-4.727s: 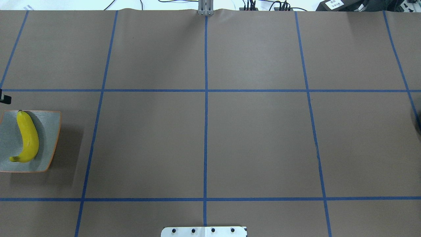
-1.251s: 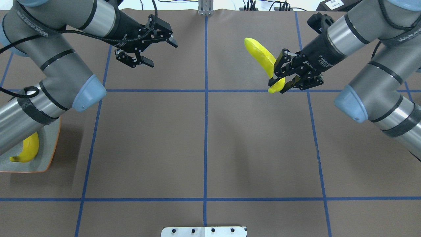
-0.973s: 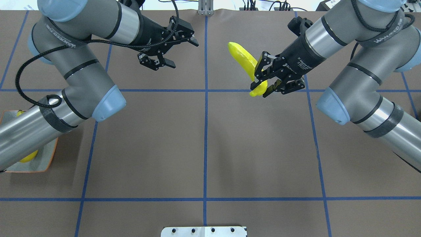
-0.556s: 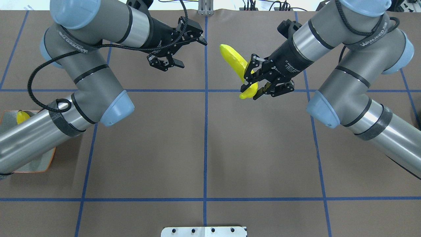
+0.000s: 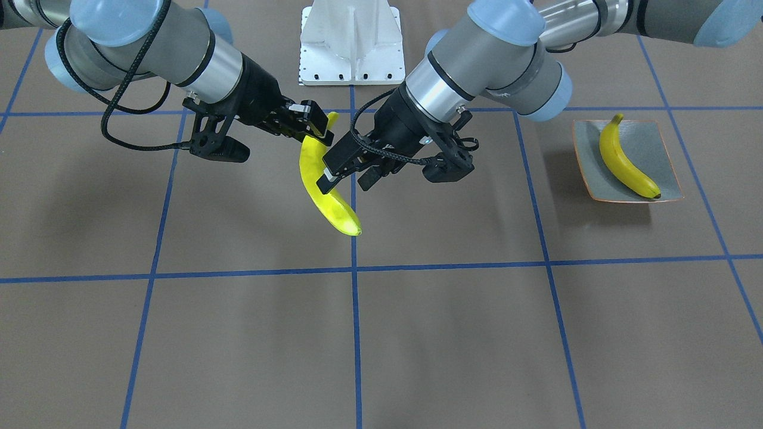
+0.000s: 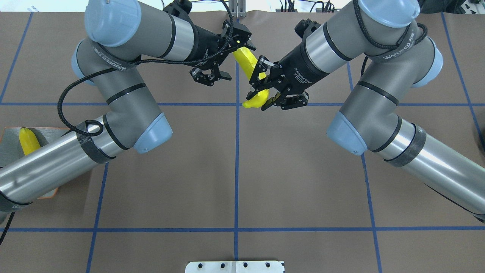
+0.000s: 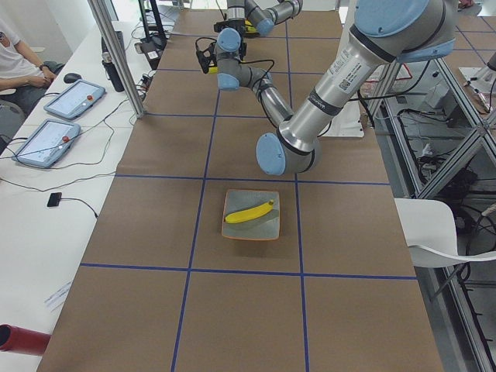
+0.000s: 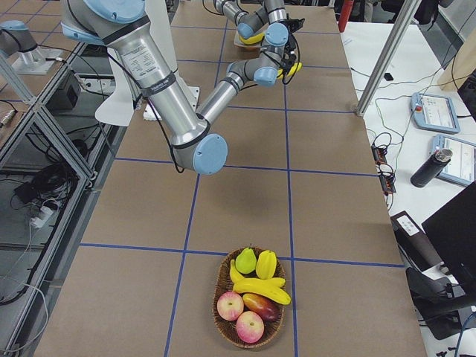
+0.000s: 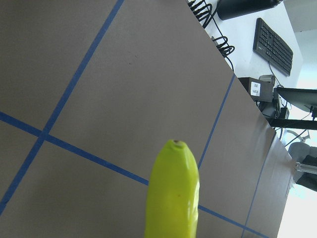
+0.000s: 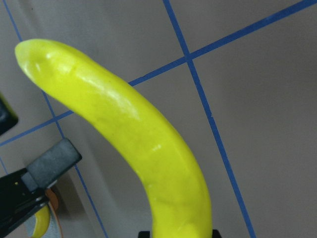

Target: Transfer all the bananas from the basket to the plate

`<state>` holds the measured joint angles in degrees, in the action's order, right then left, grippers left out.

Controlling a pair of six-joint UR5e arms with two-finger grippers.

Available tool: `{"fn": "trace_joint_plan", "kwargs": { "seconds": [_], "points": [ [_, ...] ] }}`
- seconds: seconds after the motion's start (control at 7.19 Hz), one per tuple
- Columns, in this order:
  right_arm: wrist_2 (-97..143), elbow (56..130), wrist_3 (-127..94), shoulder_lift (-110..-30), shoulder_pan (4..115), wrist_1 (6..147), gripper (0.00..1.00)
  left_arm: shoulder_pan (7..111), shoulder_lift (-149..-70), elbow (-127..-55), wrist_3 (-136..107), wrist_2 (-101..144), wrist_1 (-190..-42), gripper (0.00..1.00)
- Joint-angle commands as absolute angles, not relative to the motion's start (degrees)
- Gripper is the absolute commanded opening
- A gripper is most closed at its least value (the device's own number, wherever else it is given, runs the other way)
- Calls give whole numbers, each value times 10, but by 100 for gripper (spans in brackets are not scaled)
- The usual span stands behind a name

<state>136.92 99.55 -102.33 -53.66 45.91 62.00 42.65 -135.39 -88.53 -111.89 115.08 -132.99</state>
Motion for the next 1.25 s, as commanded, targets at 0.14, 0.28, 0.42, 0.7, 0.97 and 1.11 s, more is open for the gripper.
{"fn": "trace_joint_plan", "kwargs": {
  "seconds": [0.14, 0.28, 0.42, 0.7, 0.97, 1.11],
  "points": [
    [1361, 993, -1104, -540, 461, 558, 0, 425, -1354, -885, -1124, 1136, -1342, 100],
    [1361, 993, -1114, -541, 460, 535, 0, 425, -1355, -885, -1129, 1134, -1347, 99],
    [1361, 993, -1125, -541, 460, 520, 0, 424, -1355, -884, -1130, 1134, -1347, 99],
    [1362, 996, -1128, -541, 460, 514, 0, 424, -1355, -884, -1130, 1134, -1348, 99],
    [1365, 998, -1141, -543, 460, 493, 0, 424, -1356, -884, -1130, 1134, -1348, 99],
    [1365, 998, -1151, -548, 460, 478, 0, 423, -1356, -884, -1131, 1134, -1348, 92]
  ]
}}
